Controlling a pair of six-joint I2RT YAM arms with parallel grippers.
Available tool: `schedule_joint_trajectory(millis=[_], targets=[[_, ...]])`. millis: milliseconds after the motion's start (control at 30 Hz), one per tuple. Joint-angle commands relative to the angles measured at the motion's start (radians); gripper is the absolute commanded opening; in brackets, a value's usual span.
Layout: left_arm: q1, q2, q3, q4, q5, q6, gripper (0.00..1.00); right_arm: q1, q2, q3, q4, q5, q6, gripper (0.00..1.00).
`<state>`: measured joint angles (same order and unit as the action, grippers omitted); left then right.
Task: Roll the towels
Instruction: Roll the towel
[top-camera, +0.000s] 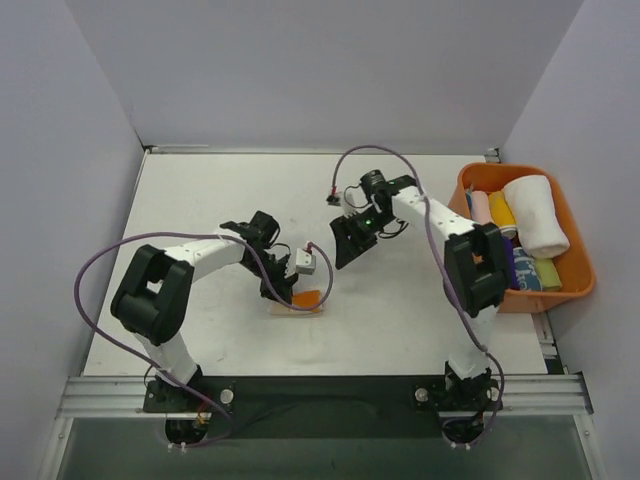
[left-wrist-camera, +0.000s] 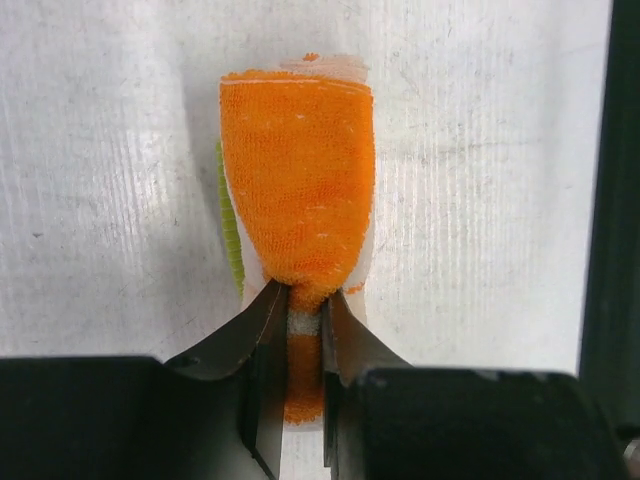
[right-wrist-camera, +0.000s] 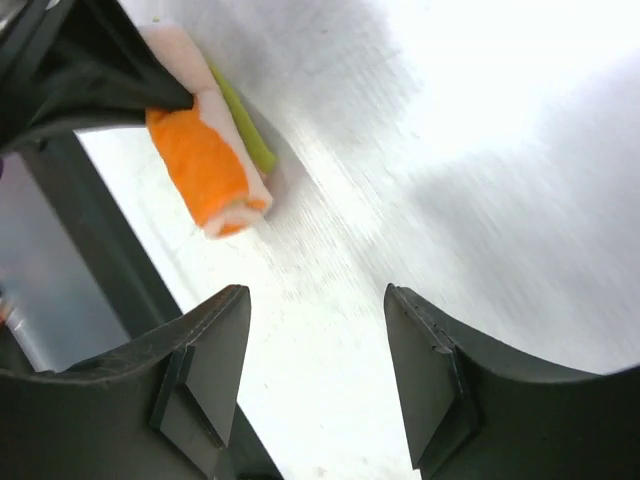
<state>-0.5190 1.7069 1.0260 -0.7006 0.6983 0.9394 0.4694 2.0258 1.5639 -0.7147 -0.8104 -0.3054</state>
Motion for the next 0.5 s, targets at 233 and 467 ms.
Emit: schedule_joint_trajectory(millis=[233, 467], targets=[[0.122, 0.327, 0.192, -0.315, 0.081, 0.019, 0.07, 0.075, -0.587, -0.312, 0.123, 0.203, -0.006, 0.37], [0.149, 0.442, 0.282, -0.390, 0.116, 0.016, 0.07, 0.389, -0.619, -0.334, 0.072, 0.453, -0.149, 0.38]])
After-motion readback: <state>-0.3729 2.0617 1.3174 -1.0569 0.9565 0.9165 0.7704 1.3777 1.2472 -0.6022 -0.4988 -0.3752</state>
